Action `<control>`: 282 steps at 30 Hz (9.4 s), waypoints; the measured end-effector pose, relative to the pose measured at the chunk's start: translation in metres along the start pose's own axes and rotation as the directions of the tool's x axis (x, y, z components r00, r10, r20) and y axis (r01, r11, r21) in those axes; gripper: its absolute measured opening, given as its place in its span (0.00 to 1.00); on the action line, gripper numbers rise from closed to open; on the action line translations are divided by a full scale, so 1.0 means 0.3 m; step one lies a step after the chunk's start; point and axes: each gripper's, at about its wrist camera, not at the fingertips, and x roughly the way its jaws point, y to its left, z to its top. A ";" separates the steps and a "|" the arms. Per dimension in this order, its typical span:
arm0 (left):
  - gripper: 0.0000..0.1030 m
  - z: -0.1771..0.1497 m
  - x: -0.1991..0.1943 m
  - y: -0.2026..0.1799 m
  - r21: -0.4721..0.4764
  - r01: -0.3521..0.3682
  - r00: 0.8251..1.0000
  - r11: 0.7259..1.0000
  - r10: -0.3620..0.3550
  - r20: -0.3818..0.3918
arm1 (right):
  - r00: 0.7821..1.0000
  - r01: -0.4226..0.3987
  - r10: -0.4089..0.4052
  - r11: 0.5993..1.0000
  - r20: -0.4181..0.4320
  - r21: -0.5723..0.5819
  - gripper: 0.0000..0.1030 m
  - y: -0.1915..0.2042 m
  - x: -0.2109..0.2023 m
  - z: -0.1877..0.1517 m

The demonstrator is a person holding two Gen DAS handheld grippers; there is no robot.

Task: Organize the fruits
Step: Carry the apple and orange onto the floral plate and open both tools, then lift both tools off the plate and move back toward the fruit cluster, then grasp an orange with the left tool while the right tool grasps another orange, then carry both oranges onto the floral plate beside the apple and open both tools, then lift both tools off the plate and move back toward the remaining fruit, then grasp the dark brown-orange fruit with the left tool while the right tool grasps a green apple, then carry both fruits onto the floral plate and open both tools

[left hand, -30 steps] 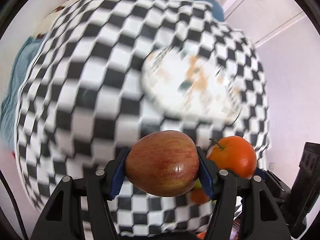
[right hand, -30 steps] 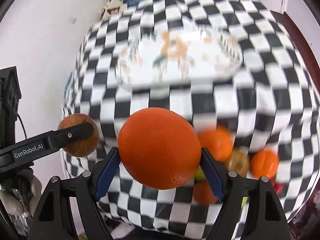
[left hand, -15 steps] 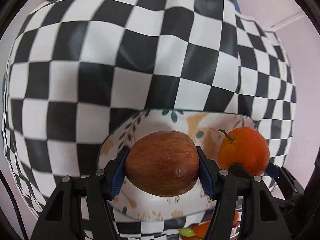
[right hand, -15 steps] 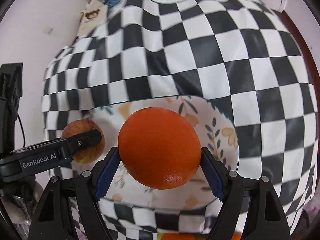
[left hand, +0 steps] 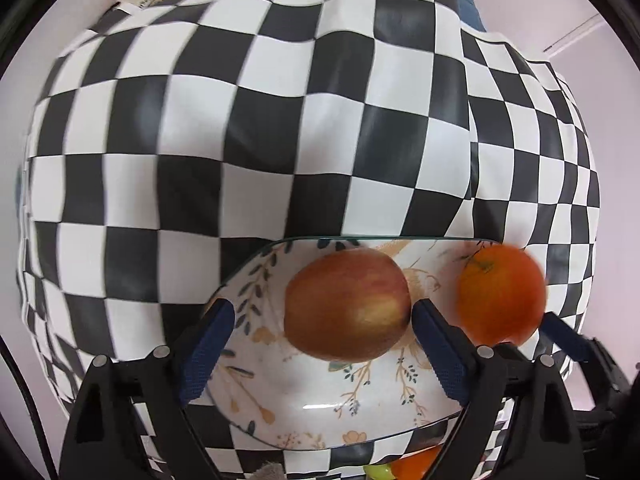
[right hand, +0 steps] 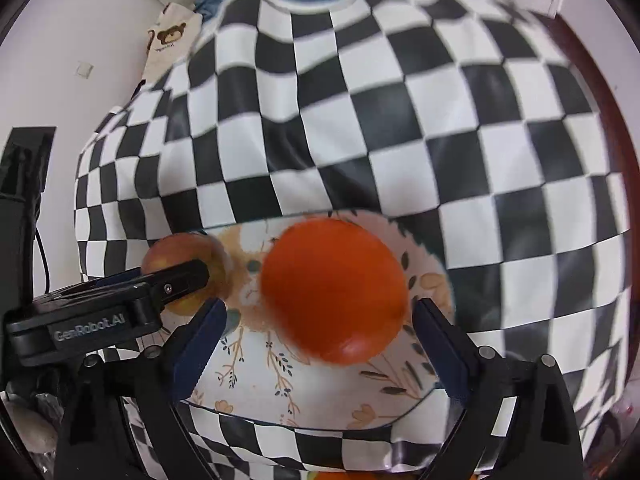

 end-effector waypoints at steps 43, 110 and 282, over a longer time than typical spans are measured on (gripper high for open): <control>0.88 -0.871 -0.595 0.054 -0.040 -0.101 0.874 0.994 0.108 0.473 | 0.918 0.208 -0.163 0.974 0.361 -0.089 0.94 0.132 -0.701 -0.700; 0.58 -0.690 -0.182 -0.125 0.113 0.099 0.984 0.989 -0.114 0.135 | 0.972 -0.233 0.229 0.936 0.046 0.265 0.62 -0.440 -0.236 -0.638; 0.48 -0.318 -0.206 0.117 -0.010 0.104 0.985 0.995 -0.101 0.137 | 0.981 -0.183 0.179 0.982 0.077 0.049 0.58 0.107 -0.075 -0.317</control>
